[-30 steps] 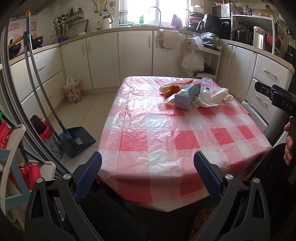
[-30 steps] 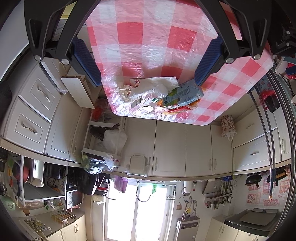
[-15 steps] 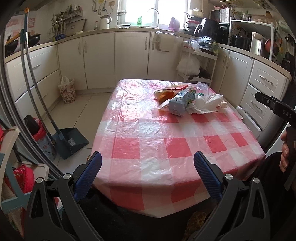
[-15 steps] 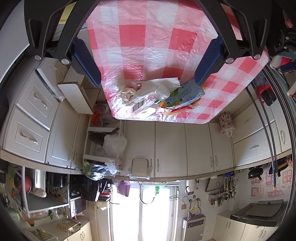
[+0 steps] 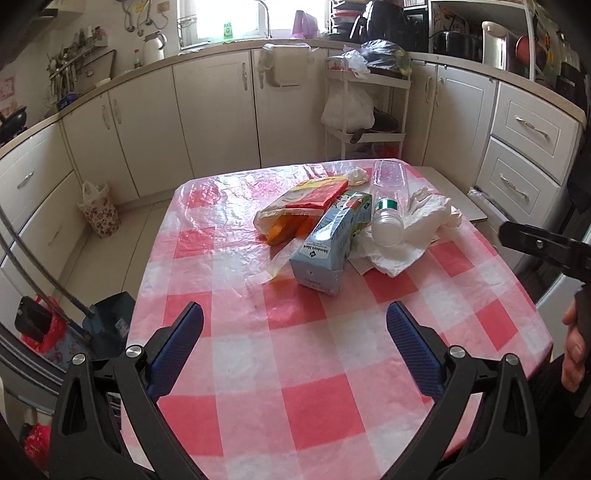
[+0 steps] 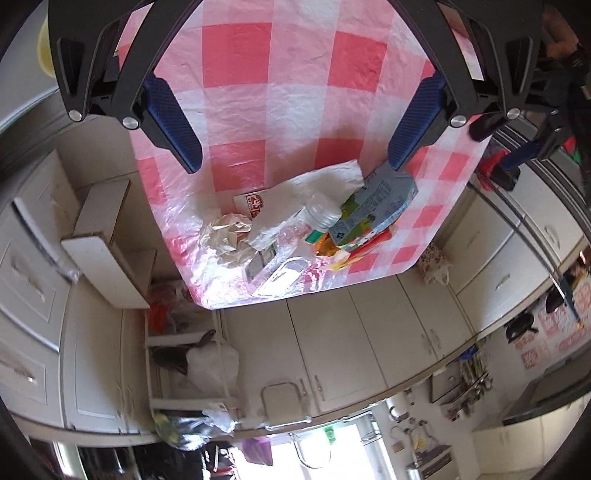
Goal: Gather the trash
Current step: 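Move the left tool to the blue milk carton and close on it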
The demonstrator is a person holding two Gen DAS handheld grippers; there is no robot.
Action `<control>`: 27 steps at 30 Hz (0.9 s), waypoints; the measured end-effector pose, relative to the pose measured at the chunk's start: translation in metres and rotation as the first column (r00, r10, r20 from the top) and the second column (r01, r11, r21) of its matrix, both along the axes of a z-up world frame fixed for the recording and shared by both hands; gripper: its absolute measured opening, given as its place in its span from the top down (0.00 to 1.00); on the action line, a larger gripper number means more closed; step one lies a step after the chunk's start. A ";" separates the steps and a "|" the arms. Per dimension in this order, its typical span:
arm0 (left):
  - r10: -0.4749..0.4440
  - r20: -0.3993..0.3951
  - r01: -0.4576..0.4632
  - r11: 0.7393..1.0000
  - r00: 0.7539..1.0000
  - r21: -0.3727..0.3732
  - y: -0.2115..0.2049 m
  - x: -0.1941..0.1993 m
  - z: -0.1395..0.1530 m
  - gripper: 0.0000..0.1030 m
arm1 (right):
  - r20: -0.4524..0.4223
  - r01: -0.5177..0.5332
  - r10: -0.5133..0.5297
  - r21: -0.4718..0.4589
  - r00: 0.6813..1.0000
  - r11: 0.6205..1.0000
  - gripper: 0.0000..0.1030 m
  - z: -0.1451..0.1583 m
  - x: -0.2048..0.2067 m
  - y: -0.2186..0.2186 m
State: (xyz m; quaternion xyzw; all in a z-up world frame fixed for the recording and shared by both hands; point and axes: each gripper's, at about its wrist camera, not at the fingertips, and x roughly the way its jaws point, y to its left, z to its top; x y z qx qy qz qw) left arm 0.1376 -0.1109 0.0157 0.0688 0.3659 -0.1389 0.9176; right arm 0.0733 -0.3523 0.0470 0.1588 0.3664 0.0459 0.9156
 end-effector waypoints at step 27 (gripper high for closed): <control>-0.100 -0.216 0.076 0.990 0.971 -0.119 -0.030 0.098 -0.040 0.69 | -0.134 -0.049 0.076 0.193 0.988 0.980 0.63 -0.046 0.098 -0.016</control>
